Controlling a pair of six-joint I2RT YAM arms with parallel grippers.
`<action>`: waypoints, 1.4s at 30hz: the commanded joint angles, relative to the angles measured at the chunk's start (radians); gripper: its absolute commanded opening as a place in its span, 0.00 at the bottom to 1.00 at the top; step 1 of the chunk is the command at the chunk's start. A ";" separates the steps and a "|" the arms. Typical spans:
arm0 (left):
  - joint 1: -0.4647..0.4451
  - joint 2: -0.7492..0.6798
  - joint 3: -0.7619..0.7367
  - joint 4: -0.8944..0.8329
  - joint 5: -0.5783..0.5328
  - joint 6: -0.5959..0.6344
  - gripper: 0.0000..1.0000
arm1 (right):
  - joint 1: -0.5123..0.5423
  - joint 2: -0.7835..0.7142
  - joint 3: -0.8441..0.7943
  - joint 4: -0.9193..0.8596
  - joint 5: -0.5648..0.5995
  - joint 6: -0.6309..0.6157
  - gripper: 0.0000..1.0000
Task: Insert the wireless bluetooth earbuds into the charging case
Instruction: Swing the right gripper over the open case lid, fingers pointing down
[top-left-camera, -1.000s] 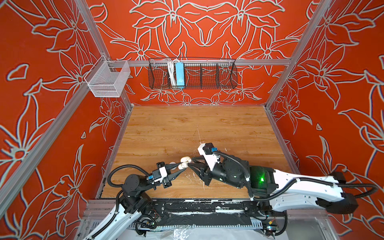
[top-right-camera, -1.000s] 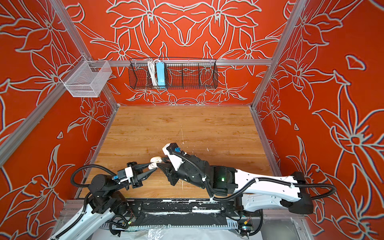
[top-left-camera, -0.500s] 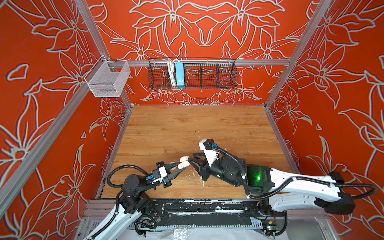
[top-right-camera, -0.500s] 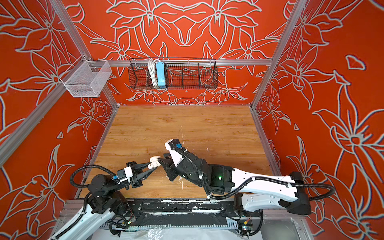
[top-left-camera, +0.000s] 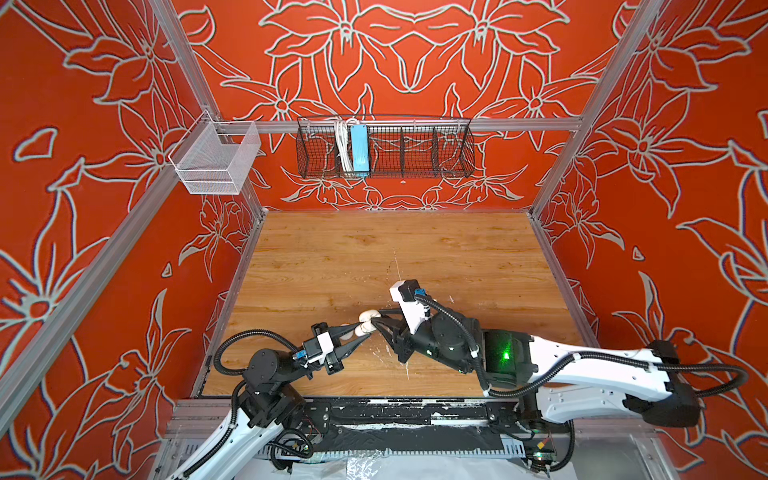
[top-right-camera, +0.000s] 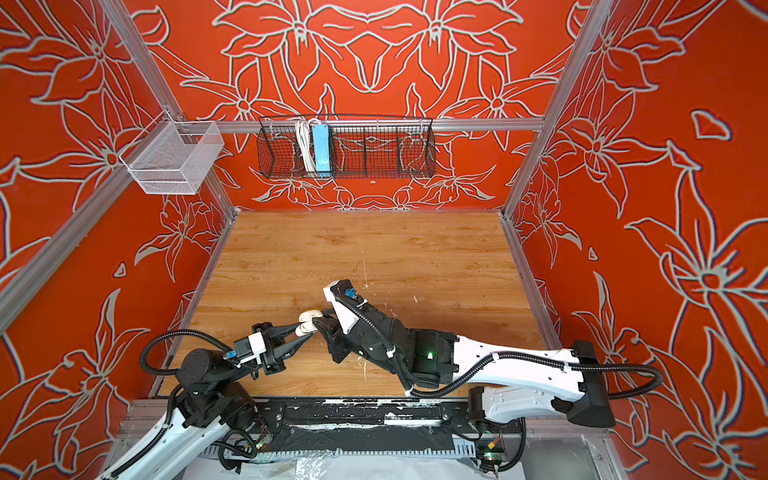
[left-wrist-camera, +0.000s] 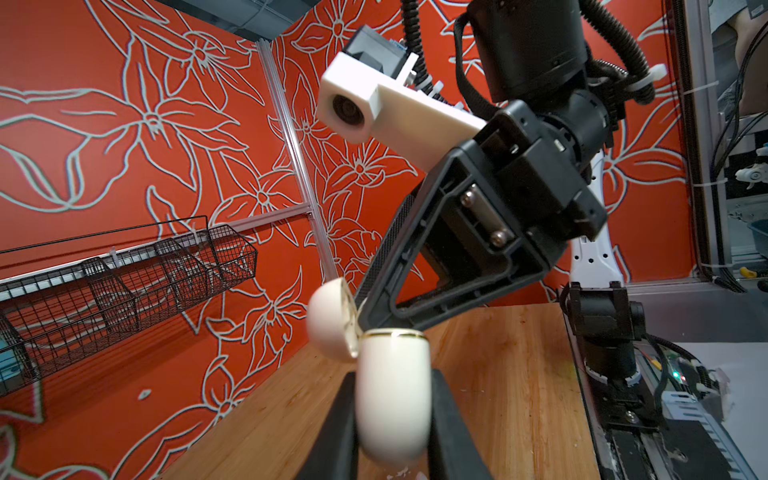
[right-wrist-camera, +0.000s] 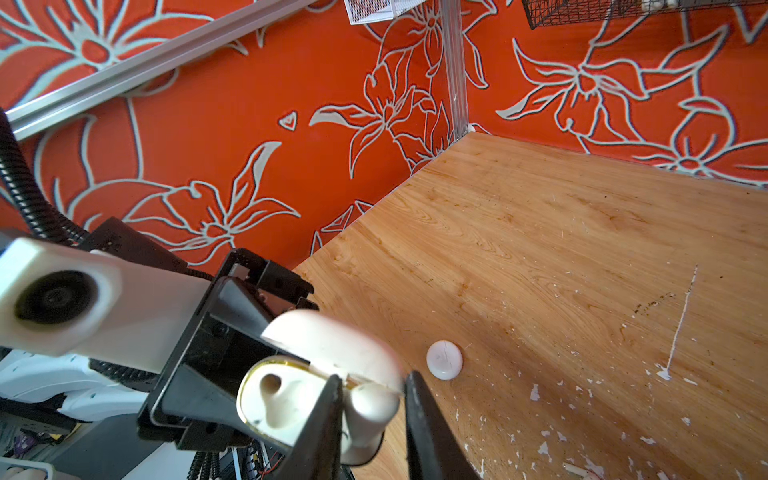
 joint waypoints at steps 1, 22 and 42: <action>-0.004 -0.017 -0.014 0.029 0.007 0.014 0.00 | -0.005 -0.010 0.005 0.016 0.037 0.028 0.28; -0.004 0.058 0.068 -0.104 0.068 0.072 0.00 | -0.026 -0.327 -0.130 -0.109 -0.282 -0.505 0.35; -0.003 0.165 0.131 -0.177 0.365 0.190 0.00 | -0.059 -0.243 -0.112 -0.235 -0.541 -0.759 0.34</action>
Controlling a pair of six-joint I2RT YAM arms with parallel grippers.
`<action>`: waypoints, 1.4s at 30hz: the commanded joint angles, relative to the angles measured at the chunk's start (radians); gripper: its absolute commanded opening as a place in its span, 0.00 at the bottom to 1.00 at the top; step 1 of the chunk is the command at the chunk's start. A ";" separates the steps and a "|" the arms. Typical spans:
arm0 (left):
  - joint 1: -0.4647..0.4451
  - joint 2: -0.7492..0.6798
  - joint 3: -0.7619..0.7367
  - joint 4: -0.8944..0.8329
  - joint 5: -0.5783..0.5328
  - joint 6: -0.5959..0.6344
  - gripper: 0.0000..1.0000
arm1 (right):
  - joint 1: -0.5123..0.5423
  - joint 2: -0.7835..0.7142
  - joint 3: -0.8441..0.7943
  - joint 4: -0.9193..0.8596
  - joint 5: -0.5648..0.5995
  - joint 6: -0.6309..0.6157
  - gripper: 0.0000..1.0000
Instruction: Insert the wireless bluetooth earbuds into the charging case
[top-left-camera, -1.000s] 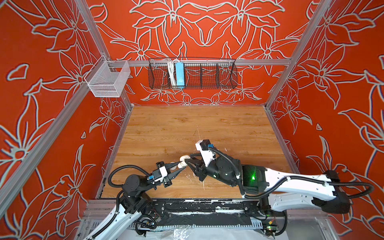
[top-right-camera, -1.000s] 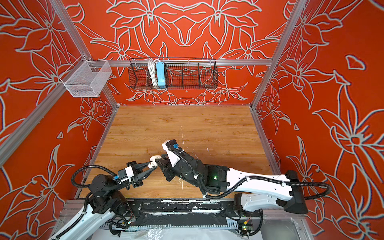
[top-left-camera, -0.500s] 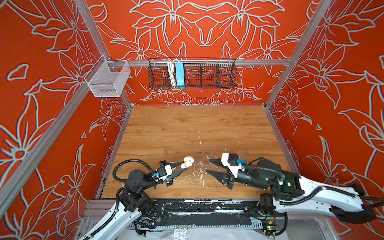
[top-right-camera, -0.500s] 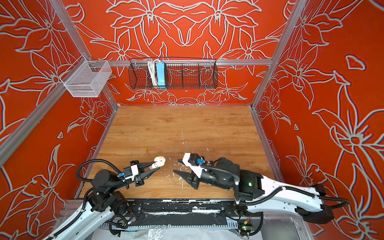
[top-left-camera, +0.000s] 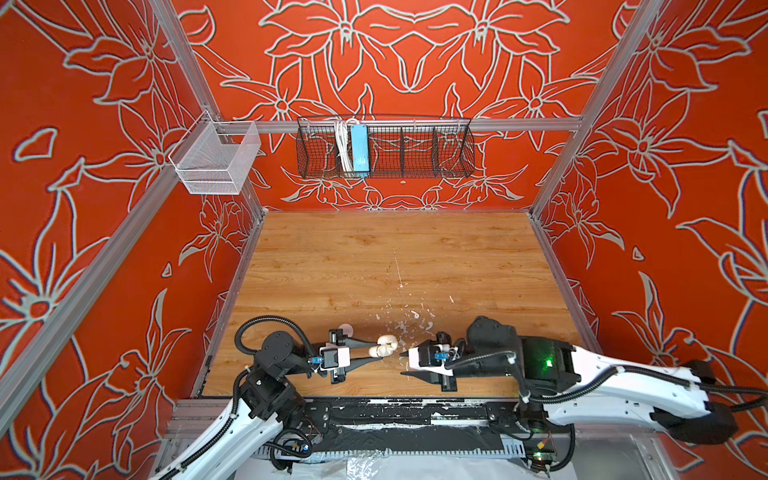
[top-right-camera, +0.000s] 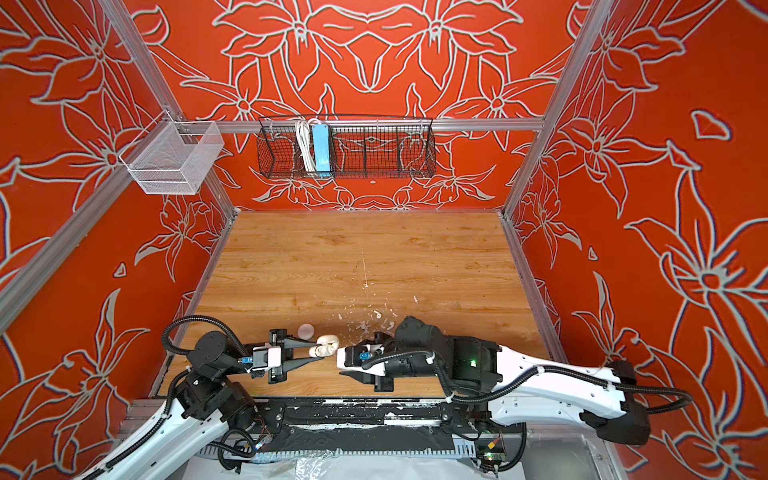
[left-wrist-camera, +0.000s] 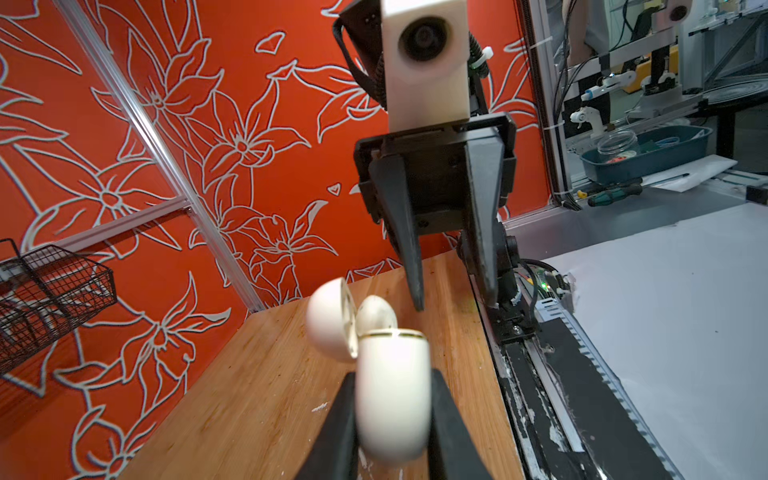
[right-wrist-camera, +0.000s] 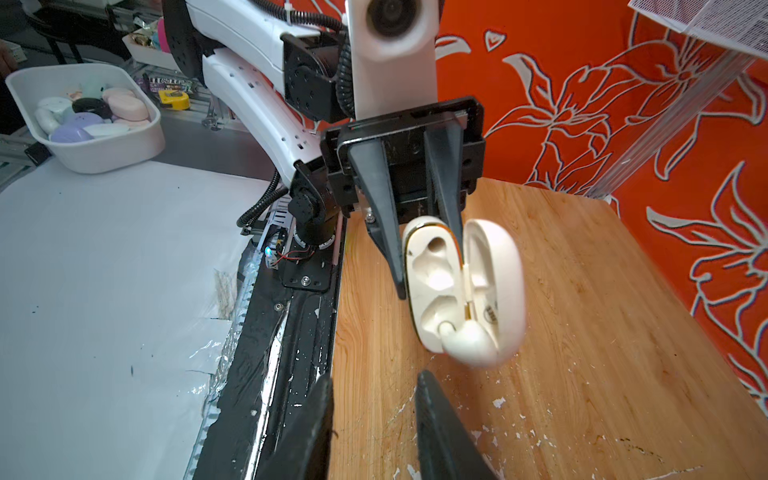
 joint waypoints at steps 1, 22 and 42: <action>-0.003 0.013 0.032 -0.007 0.028 0.021 0.00 | -0.007 0.007 0.049 -0.011 -0.025 -0.043 0.34; -0.003 0.030 0.044 -0.016 0.007 0.014 0.00 | -0.007 0.023 0.057 -0.003 0.100 -0.059 0.38; -0.003 0.036 0.047 -0.013 0.010 0.006 0.00 | -0.007 -0.027 0.027 0.041 0.086 -0.055 0.31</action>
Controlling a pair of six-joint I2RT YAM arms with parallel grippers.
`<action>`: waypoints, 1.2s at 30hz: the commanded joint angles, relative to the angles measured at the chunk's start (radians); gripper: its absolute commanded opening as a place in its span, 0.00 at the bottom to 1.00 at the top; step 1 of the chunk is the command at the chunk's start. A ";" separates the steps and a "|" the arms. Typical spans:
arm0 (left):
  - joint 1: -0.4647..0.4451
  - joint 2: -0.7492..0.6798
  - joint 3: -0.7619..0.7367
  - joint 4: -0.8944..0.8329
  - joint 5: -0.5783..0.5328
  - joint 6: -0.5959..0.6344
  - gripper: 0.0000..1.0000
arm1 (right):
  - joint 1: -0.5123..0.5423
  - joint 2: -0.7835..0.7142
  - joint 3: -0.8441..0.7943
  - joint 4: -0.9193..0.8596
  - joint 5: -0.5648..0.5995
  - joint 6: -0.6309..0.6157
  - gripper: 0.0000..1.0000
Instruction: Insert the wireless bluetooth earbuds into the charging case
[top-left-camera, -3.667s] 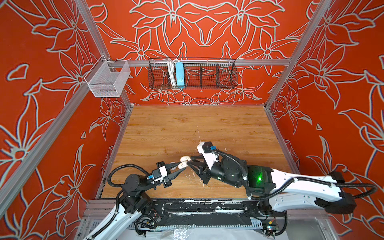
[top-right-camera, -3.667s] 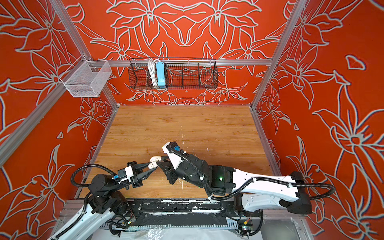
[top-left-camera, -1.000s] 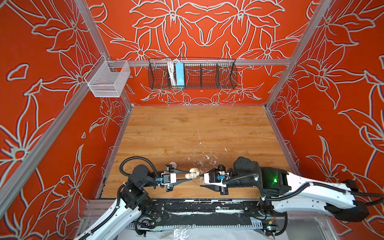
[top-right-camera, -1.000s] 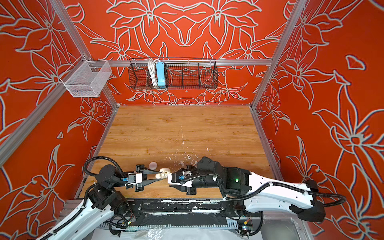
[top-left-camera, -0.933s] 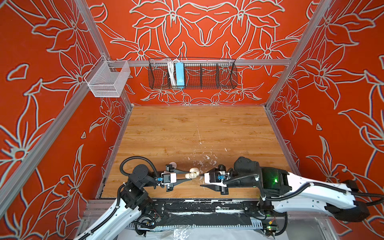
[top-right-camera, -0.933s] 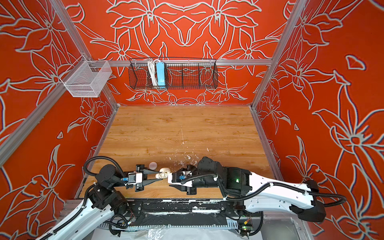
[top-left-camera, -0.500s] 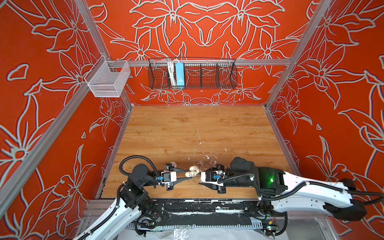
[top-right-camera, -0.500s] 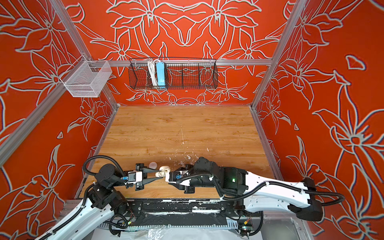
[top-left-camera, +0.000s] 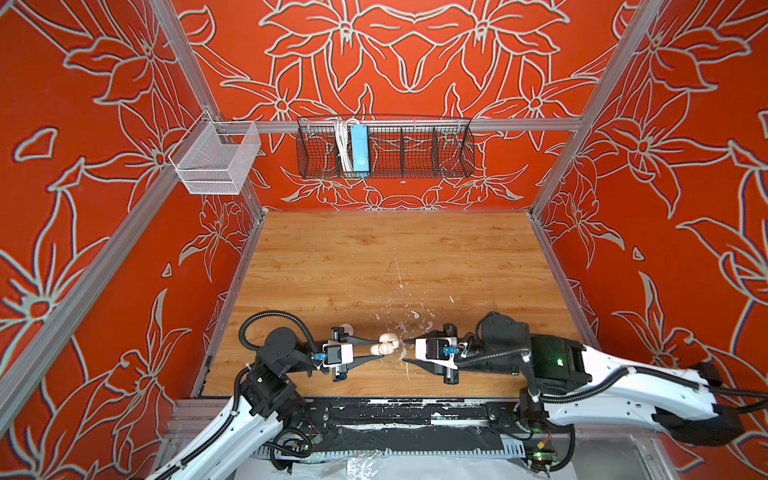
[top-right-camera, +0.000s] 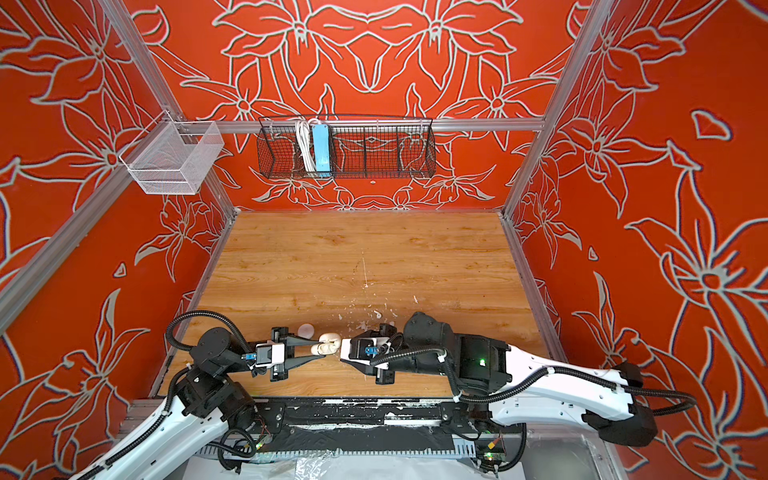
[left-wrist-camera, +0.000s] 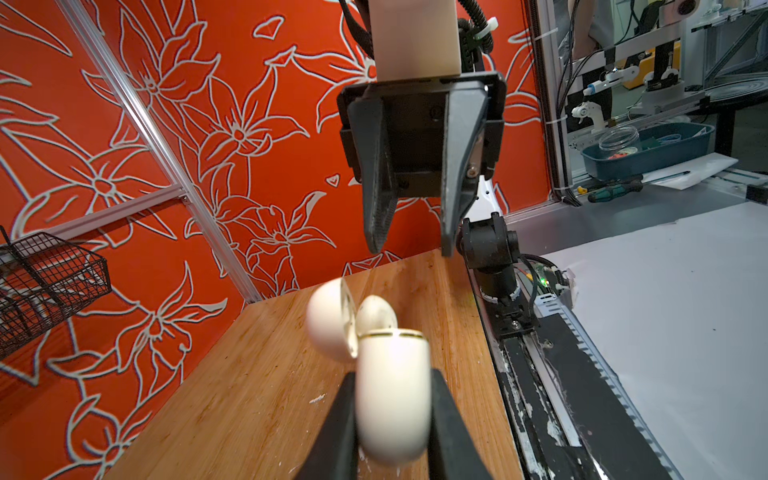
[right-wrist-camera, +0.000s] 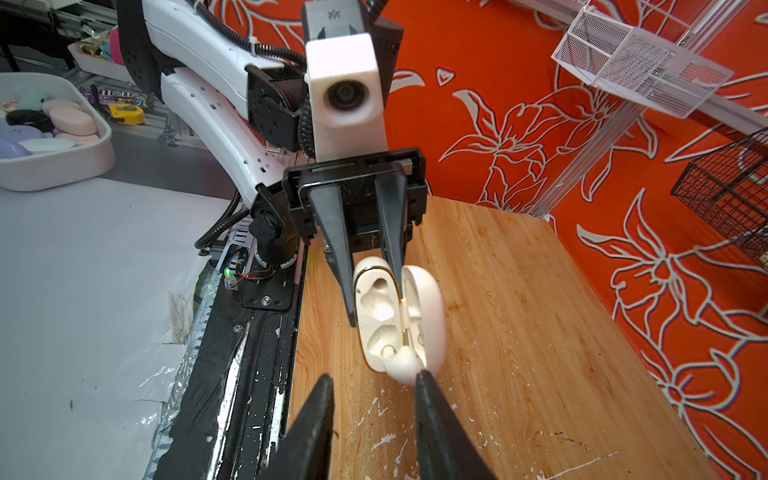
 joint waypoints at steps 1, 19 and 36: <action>-0.003 0.007 0.027 0.003 0.020 0.003 0.00 | -0.006 0.020 0.005 0.022 -0.007 -0.020 0.30; -0.003 0.005 0.029 0.001 0.028 0.002 0.00 | -0.007 0.022 -0.002 0.042 0.054 -0.029 0.30; -0.004 0.014 0.030 0.018 0.018 -0.013 0.00 | -0.006 0.080 0.003 0.041 0.035 -0.007 0.22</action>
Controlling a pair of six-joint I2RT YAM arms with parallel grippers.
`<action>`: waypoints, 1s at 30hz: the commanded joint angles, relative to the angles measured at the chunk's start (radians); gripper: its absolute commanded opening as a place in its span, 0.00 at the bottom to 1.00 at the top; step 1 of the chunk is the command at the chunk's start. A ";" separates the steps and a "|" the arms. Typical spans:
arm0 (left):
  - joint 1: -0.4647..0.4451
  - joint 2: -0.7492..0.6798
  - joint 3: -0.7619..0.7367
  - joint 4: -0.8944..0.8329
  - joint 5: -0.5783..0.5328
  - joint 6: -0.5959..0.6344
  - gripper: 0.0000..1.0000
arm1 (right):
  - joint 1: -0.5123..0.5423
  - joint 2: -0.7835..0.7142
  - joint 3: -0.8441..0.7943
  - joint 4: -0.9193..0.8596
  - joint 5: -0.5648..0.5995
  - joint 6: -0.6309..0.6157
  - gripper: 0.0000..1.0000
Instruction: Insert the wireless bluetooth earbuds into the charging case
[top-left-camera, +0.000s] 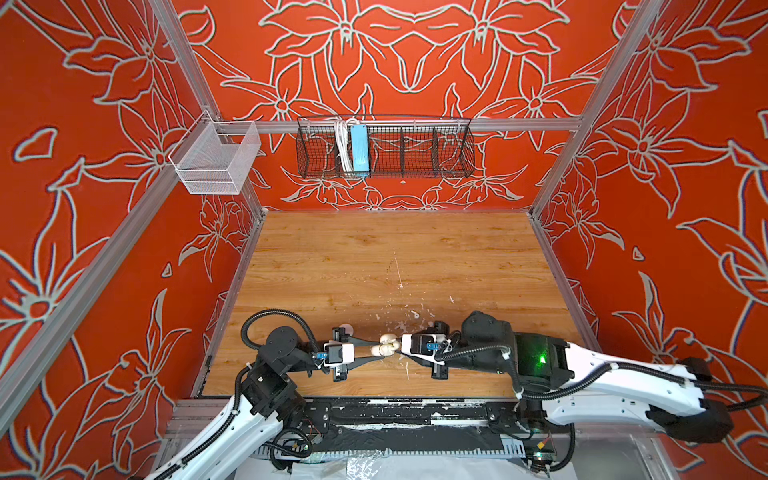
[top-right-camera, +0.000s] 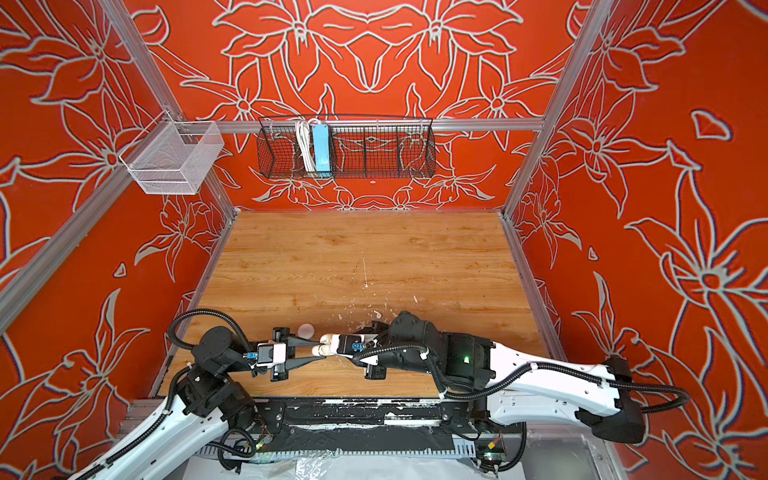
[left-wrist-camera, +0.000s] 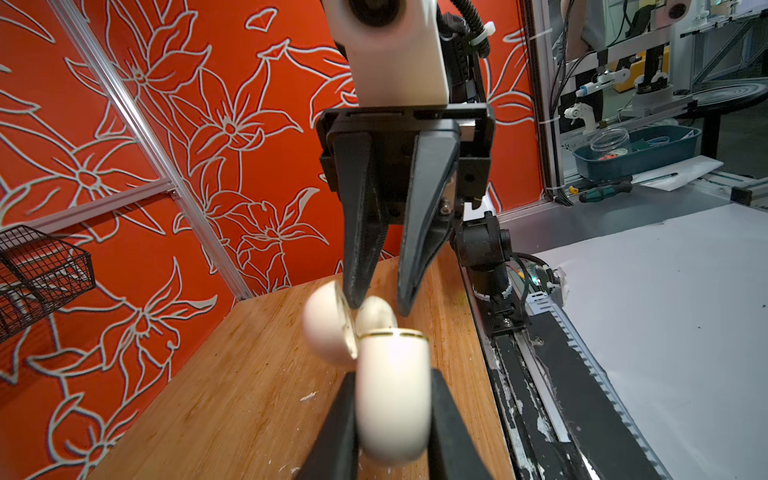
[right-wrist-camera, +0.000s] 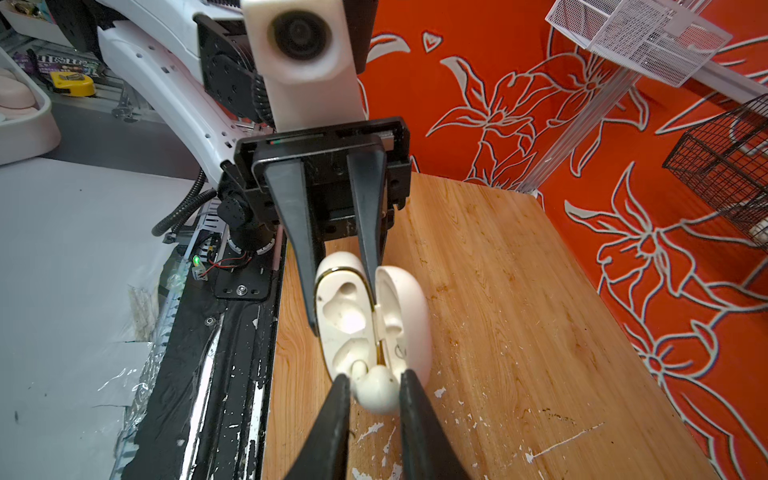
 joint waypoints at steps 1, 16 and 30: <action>-0.003 0.001 0.030 0.022 0.008 -0.002 0.00 | -0.002 0.014 0.002 0.017 -0.023 -0.005 0.21; -0.003 -0.048 0.007 0.107 -0.034 -0.037 0.00 | -0.001 0.014 -0.046 0.061 -0.086 0.071 0.16; -0.003 -0.070 0.010 0.139 -0.018 -0.046 0.00 | -0.004 0.042 -0.056 0.068 -0.061 0.100 0.22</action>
